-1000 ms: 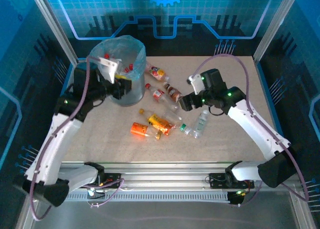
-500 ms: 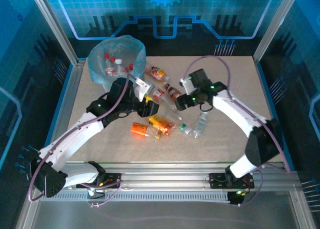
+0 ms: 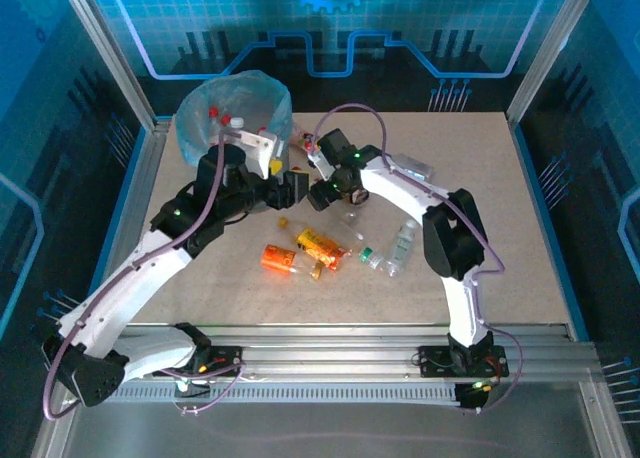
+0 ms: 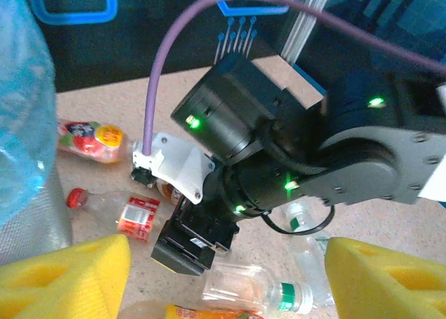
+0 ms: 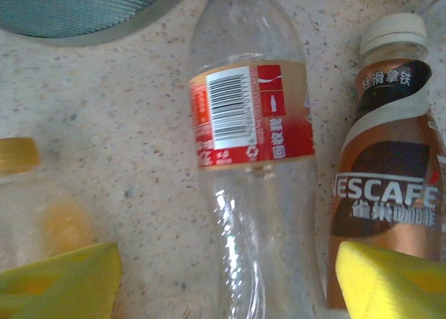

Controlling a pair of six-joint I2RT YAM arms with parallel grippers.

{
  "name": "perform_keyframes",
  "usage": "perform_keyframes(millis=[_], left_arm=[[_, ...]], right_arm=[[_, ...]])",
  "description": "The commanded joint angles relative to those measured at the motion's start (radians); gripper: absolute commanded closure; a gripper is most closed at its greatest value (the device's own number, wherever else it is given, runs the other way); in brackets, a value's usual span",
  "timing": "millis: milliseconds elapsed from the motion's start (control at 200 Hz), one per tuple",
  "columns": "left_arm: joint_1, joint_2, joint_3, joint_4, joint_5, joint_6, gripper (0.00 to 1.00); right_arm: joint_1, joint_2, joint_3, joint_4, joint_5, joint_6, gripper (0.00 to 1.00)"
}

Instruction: Put the plastic bottles in the bin

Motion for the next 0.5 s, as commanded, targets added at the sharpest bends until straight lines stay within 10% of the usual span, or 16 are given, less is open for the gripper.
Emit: perform_keyframes(millis=[0, 495], left_arm=[[0.001, -0.043, 0.008, -0.020, -0.071, 0.014, 0.25], [0.010, -0.114, -0.041, -0.034, -0.122, 0.022, 0.22]], right_arm=[[0.012, 0.072, 0.070, -0.077, 0.044, 0.006, 0.19], [0.052, 0.212, 0.180, -0.116, 0.130, -0.002, 0.36]])
